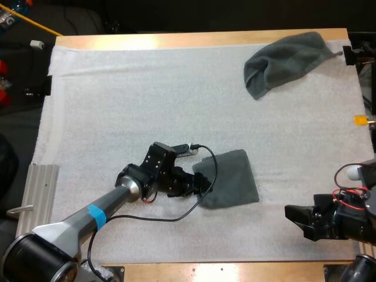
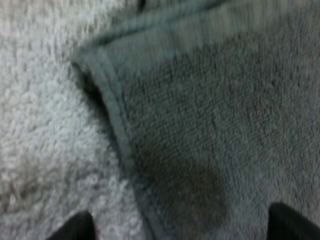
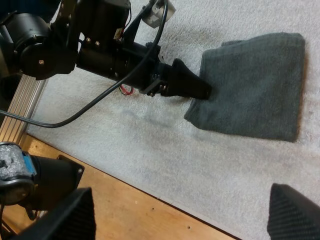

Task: Pick towel from pile, fold and stack

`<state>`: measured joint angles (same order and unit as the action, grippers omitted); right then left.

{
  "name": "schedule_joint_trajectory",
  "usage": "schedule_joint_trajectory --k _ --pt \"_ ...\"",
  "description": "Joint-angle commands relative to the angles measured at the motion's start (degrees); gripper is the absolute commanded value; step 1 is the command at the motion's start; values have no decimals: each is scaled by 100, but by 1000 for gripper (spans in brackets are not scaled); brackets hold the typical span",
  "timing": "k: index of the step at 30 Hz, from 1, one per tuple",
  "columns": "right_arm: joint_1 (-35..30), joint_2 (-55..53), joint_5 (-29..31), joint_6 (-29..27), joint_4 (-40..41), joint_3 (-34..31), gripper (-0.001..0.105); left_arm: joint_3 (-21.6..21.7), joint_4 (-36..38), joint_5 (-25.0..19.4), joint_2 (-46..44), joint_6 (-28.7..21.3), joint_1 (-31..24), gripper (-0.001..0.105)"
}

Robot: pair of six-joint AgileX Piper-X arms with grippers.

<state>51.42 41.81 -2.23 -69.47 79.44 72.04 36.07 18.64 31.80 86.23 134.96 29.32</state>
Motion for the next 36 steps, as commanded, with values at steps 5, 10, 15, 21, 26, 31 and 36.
schedule_joint_trajectory --k 5,10,15,21,26,31,36 --pt "-12 -1 -16 18 10 46 68 14 -98 -22 207 55 15 68" --pt "-12 -1 -2 18 10 46 68 156 -98 175 475 275 94 68" --pt "-12 -1 -2 18 10 46 68 500 -87 279 699 335 387 68" --pt "-12 -1 3 23 10 46 68 905 -27 332 1031 411 705 68" --pt "-12 -1 40 23 10 46 68 1026 -4 372 1080 411 753 55" --pt "-12 -1 117 23 10 46 68 1026 42 372 1080 365 736 11" --pt "-12 -1 137 23 10 46 68 1147 241 359 1025 -110 734 0"
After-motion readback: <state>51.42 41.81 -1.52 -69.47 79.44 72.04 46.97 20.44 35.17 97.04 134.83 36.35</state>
